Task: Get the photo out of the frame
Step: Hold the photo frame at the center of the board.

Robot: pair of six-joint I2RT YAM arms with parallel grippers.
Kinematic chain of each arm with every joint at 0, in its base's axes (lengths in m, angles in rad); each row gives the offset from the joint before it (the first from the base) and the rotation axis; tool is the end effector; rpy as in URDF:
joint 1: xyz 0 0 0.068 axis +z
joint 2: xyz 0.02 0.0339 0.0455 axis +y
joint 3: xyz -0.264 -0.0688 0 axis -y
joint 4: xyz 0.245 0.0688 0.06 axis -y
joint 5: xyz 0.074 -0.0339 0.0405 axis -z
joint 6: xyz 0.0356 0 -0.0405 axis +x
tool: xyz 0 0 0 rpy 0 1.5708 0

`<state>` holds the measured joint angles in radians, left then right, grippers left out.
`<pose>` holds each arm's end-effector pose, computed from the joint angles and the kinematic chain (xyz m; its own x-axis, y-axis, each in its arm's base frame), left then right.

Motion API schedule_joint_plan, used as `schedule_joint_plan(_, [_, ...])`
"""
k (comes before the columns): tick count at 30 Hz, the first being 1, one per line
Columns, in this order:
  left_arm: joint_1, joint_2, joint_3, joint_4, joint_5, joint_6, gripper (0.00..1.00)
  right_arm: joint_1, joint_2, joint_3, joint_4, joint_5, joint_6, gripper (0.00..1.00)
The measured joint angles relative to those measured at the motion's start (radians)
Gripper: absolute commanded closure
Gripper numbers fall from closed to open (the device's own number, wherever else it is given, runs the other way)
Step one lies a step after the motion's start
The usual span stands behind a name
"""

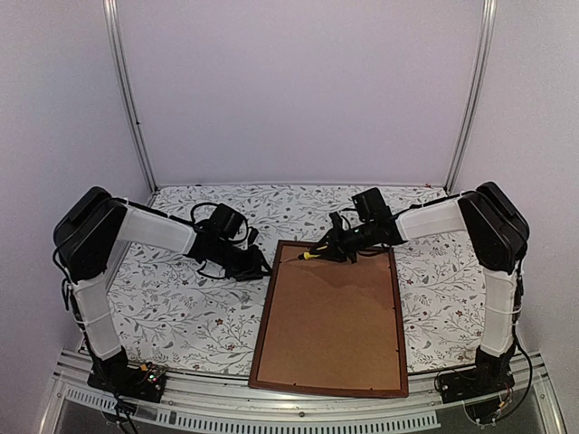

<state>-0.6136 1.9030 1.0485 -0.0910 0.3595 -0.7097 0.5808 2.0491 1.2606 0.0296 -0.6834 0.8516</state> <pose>0.2994 -0.2262 0.1307 -0.9638 -0.0673 -0.2581 0.1046 0.7948 -0.5978 0.3476 0.2550 0.1465 -0.9873 0.0499 -0.1511 -0.0998 0.5455 0.8321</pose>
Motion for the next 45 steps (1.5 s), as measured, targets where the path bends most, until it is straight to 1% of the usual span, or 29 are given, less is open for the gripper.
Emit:
schedule_joint_plan(5, [0.003,0.011,0.0,0.005,0.011,0.002,0.67,0.0,0.021,0.012,-0.001,-0.006,-0.004,1.0])
schedule_joint_plan(17, [0.003,0.024,0.0,0.023,0.023,0.001,0.74,0.0,0.055,0.058,-0.02,-0.007,-0.033,1.0])
schedule_joint_plan(30, [0.003,0.035,0.002,0.027,0.029,0.0,0.75,0.0,0.065,0.074,-0.053,-0.044,-0.045,1.0])
schedule_joint_plan(45, [0.003,0.037,0.006,0.027,0.033,0.0,0.76,0.0,0.065,0.076,-0.056,-0.036,-0.029,1.0])
